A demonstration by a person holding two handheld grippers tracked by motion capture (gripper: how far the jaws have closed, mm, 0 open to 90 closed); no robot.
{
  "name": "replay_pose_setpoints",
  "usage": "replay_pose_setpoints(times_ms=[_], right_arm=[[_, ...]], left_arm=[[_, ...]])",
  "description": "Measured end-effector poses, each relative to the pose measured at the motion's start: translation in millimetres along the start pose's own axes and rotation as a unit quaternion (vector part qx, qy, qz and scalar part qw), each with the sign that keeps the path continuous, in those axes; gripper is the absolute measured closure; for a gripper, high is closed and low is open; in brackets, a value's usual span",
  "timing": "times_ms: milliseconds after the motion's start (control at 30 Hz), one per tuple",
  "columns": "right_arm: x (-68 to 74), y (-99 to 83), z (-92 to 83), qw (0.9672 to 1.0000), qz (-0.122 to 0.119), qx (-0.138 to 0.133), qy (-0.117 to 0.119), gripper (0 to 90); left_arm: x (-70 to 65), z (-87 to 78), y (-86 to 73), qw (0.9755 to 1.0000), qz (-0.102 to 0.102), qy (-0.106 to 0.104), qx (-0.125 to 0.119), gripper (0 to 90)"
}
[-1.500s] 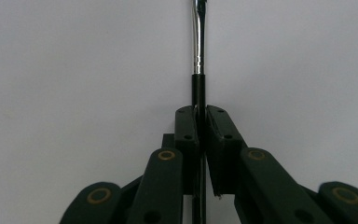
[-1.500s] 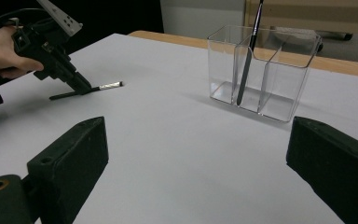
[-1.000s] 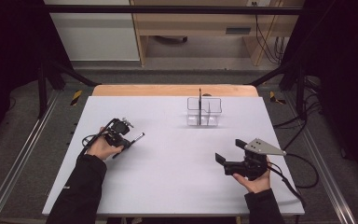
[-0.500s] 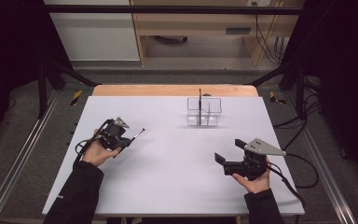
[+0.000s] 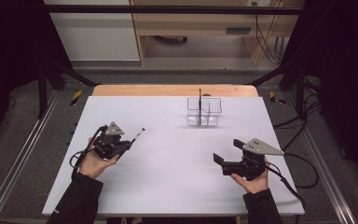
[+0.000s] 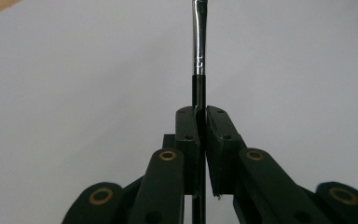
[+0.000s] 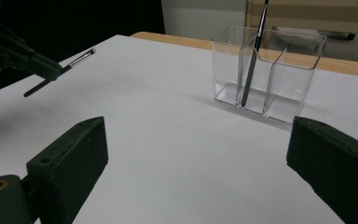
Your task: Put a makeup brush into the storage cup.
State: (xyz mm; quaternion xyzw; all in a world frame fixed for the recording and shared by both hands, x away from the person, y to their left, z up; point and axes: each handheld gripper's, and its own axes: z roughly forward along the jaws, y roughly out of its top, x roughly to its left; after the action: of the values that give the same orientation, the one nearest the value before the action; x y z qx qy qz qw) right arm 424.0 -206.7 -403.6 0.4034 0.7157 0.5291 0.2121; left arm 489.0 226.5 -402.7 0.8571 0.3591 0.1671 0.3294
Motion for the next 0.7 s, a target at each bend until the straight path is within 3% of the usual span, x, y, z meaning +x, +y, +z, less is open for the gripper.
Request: replay_pose_setpoints(times_ms=[33,67,133,433,700], right_arm=[[0.2,0.1,0.1,1.0000,0.000,0.000,0.001,5.9],[0.5,0.3,0.2,1.0000,0.001,-0.001,0.002,5.8],[1.3,0.8,0.5,1.0000,0.003,-0.002,0.005,5.8],[7.2,4.5,1.8,0.9998,0.008,-0.009,0.013,4.7],[14.1,8.2,6.2,0.9997,0.010,-0.013,0.018,4.5]], left_arm=[[0.0,0.0,0.0,1.0000,0.000,0.000,0.000,83.6],[-3.7,-3.0,-1.4,0.9999,0.000,-0.001,-0.016,83.6],[-6.8,-6.4,-2.2,0.9998,-0.001,0.007,-0.018,83.6],[-17.6,-20.0,-7.2,0.9984,-0.017,0.005,-0.053,83.6],[-28.4,-19.3,-12.3,0.9965,-0.026,0.008,-0.079,83.6]])
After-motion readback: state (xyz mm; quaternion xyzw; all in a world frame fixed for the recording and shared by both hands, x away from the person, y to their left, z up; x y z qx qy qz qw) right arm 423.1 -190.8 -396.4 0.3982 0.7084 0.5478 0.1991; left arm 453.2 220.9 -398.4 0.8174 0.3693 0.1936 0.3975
